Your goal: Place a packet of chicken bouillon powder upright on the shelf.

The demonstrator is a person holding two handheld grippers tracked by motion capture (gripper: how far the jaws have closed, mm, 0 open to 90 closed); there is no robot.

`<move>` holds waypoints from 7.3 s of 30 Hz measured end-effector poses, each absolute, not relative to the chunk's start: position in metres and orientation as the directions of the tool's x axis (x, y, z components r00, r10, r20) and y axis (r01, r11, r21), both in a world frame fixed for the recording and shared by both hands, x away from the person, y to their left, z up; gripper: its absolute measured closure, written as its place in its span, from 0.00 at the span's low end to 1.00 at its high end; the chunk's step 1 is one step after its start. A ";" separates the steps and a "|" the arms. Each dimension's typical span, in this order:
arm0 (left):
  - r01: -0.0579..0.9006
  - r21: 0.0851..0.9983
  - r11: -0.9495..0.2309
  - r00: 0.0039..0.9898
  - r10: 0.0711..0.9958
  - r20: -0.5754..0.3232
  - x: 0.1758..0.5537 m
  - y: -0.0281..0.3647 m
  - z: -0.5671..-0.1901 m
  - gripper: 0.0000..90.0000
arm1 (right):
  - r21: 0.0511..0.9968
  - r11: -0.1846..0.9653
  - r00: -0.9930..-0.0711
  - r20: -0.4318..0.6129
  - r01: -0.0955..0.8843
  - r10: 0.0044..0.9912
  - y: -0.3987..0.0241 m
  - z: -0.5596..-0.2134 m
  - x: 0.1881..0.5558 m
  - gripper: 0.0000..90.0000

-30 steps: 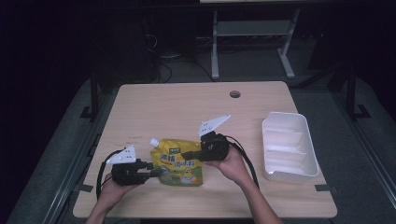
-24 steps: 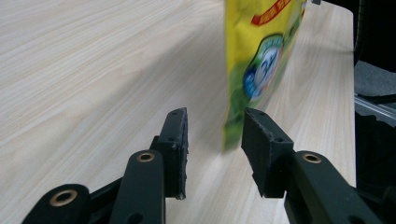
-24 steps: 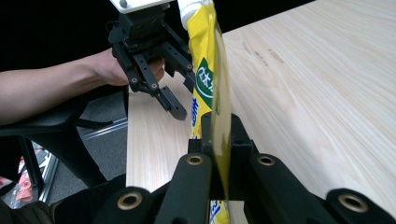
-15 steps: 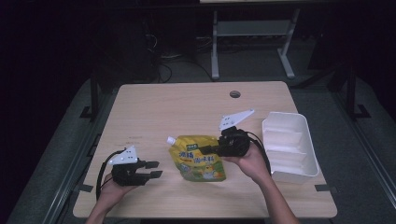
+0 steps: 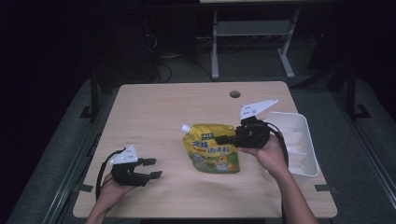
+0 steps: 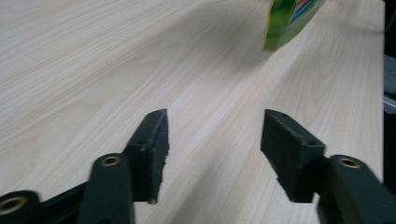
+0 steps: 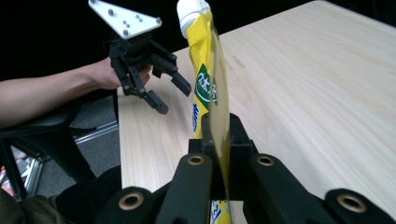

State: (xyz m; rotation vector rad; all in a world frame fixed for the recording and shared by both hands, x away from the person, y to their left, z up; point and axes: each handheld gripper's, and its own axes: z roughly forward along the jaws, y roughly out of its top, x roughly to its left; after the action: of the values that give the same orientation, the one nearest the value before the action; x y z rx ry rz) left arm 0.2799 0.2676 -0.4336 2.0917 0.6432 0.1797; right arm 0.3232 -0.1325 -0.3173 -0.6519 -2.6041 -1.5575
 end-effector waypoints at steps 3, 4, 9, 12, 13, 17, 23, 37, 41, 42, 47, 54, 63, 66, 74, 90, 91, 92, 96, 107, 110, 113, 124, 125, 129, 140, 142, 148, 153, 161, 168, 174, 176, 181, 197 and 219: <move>0.377 0.807 -0.454 0.849 0.518 -0.105 0.280 0.267 -0.434 0.40 | 0.840 0.393 -0.908 0.243 0.373 0.342 -0.143 -0.312 0.324 1.00; 0.377 0.807 -0.454 0.849 0.518 -0.105 0.280 0.267 -0.434 0.39 | 0.841 0.388 -0.905 0.246 0.377 0.347 -0.146 -0.311 0.324 1.00; 0.384 0.801 -0.459 0.843 0.528 -0.102 0.279 0.267 -0.435 0.33 | 0.846 0.377 -0.901 0.240 0.377 0.362 -0.157 -0.306 0.323 1.00; 0.384 0.795 -0.470 0.839 0.537 -0.089 0.278 0.266 -0.436 0.31 | 0.849 0.369 -0.897 0.236 0.378 0.374 -0.164 -0.303 0.323 1.00; 0.387 0.793 -0.470 0.837 0.539 -0.088 0.278 0.267 -0.437 0.29 | 0.853 0.361 -0.895 0.236 0.377 0.378 -0.168 -0.301 0.322 1.00; 0.392 0.793 -0.467 0.832 0.548 -0.089 0.278 0.268 -0.437 0.27 | 0.856 0.359 -0.895 0.230 0.373 0.382 -0.176 -0.294 0.321 1.00; 0.399 0.792 -0.461 0.822 0.562 -0.087 0.278 0.270 -0.438 0.23 | 0.862 0.346 -0.891 0.223 0.370 0.396 -0.189 -0.286 0.319 1.00; 0.393 0.787 -0.475 0.828 0.556 -0.078 0.276 0.268 -0.440 0.22 | 0.876 0.319 -0.887 0.218 0.361 0.408 -0.210 -0.273 0.321 1.00; 0.393 0.789 -0.473 0.828 0.556 -0.079 0.276 0.267 -0.440 0.22 | 0.873 0.325 -0.886 0.217 0.364 0.409 -0.213 -0.270 0.321 1.00; 0.393 0.788 -0.474 0.827 0.556 -0.078 0.276 0.267 -0.440 0.22 | 0.873 0.328 -0.887 0.213 0.361 0.410 -0.214 -0.269 0.322 1.00; 0.392 0.790 -0.471 0.827 0.556 -0.079 0.276 0.267 -0.440 0.21 | 0.877 0.323 -0.884 0.203 0.355 0.421 -0.220 -0.263 0.321 1.00; 0.394 0.797 -0.458 0.823 0.562 -0.084 0.276 0.269 -0.440 0.21 | 0.881 0.315 -0.879 0.196 0.352 0.435 -0.231 -0.256 0.318 1.00; 0.392 0.799 -0.455 0.822 0.564 -0.082 0.276 0.271 -0.440 0.21 | 0.884 0.298 -0.860 0.190 0.360 0.474 -0.249 -0.252 0.315 1.00; 0.396 0.800 -0.452 0.821 0.565 -0.087 0.277 0.271 -0.440 0.21 | 0.884 0.290 -0.853 0.194 0.366 0.484 -0.256 -0.252 0.314 1.00; 0.397 0.799 -0.451 0.819 0.566 -0.087 0.278 0.272 -0.441 0.21 | 0.884 0.279 -0.840 0.198 0.376 0.505 -0.270 -0.254 0.313 1.00; 0.401 0.800 -0.446 0.816 0.570 -0.091 0.279 0.273 -0.442 0.21 | 0.883 0.237 -0.801 0.217 0.405 0.558 -0.303 -0.264 0.307 1.00; 0.402 0.801 -0.444 0.816 0.571 -0.092 0.279 0.273 -0.442 0.21 | 0.883 0.232 -0.794 0.218 0.408 0.567 -0.309 -0.266 0.306 1.00; 0.402 0.801 -0.444 0.816 0.571 -0.092 0.279 0.273 -0.442 0.21 | 0.883 0.232 -0.794 0.218 0.408 0.567 -0.309 -0.266 0.306 1.00; 0.402 0.801 -0.443 0.815 0.571 -0.094 0.279 0.274 -0.442 0.21 | 0.879 0.220 -0.774 0.225 0.423 0.591 -0.321 -0.271 0.301 1.00; 0.407 0.803 -0.435 0.812 0.574 -0.101 0.280 0.274 -0.442 0.21 | 0.870 0.191 -0.739 0.249 0.455 0.626 -0.345 -0.289 0.293 1.00; 0.404 0.801 -0.441 0.815 0.571 -0.096 0.280 0.273 -0.443 0.21 | 0.868 0.183 -0.733 0.256 0.461 0.631 -0.348 -0.296 0.292 1.00; 0.404 0.802 -0.440 0.814 0.573 -0.096 0.280 0.273 -0.443 0.21 | 0.867 0.182 -0.731 0.259 0.464 0.632 -0.348 -0.301 0.293 1.00; 0.410 0.802 -0.434 0.810 0.577 -0.102 0.280 0.275 -0.443 0.21 | 0.853 0.166 -0.713 0.291 0.496 0.638 -0.347 -0.321 0.300 1.00; 0.410 0.803 -0.433 0.810 0.577 -0.102 0.280 0.275 -0.443 0.21 | 0.850 0.164 -0.710 0.295 0.501 0.639 -0.347 -0.325 0.301 1.00; 0.411 0.802 -0.434 0.810 0.578 -0.103 0.281 0.276 -0.443 0.21 | 0.846 0.152 -0.702 0.308 0.510 0.642 -0.348 -0.332 0.303 1.00; 0.414 0.801 -0.432 0.808 0.579 -0.105 0.281 0.276 -0.444 0.21 | 0.835 0.132 -0.681 0.333 0.535 0.652 -0.353 -0.349 0.304 0.99; 0.416 0.801 -0.431 0.807 0.580 -0.107 0.281 0.276 -0.444 0.21 | 0.830 0.134 -0.676 0.334 0.541 0.657 -0.354 -0.352 0.304 0.99; 0.416 0.797 -0.437 0.811 0.576 -0.107 0.282 0.276 -0.445 0.21 | 0.829 0.120 -0.668 0.345 0.546 0.659 -0.361 -0.357 0.301 0.98; 0.416 0.798 -0.436 0.810 0.577 -0.107 0.282 0.276 -0.445 0.21 | 0.828 0.111 -0.665 0.352 0.549 0.659 -0.365 -0.360 0.298 0.98; 0.421 0.793 -0.441 0.808 0.580 -0.107 0.282 0.276 -0.446 0.21 | 0.821 0.083 -0.641 0.374 0.565 0.670 -0.379 -0.372 0.290 0.98; 0.418 0.788 -0.451 0.812 0.575 -0.101 0.282 0.274 -0.447 0.21 | 0.816 0.056 -0.630 0.399 0.576 0.667 -0.388 -0.381 0.286 0.98; 0.417 0.789 -0.451 0.813 0.573 -0.102 0.282 0.273 -0.447 0.21 | 0.816 0.069 -0.627 0.383 0.574 0.678 -0.386 -0.376 0.284 0.85; 0.417 0.788 -0.453 0.814 0.573 -0.102 0.282 0.273 -0.447 0.21 | 0.828 0.071 -0.627 0.362 0.556 0.689 -0.384 -0.367 0.284 0.78; 0.417 0.785 -0.459 0.816 0.570 -0.100 0.282 0.273 -0.448 0.21 | 0.836 0.096 -0.629 0.325 0.540 0.706 -0.379 -0.353 0.285 0.72; 0.416 0.782 -0.464 0.819 0.565 -0.100 0.282 0.273 -0.448 0.21 | 0.871 0.157 -0.657 0.222 0.466 0.721 -0.362 -0.304 0.277 0.64; 0.413 0.789 -0.455 0.817 0.568 -0.101 0.282 0.278 -0.444 0.21 | 0.877 0.256 -0.731 0.144 0.407 0.667 -0.305 -0.271 0.271 0.57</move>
State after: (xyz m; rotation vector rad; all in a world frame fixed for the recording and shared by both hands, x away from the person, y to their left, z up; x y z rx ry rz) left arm 0.2822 0.2778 -0.4445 2.1115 0.7199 0.2216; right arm 0.2711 -0.3053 -0.2705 -1.1784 -2.6815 -1.7276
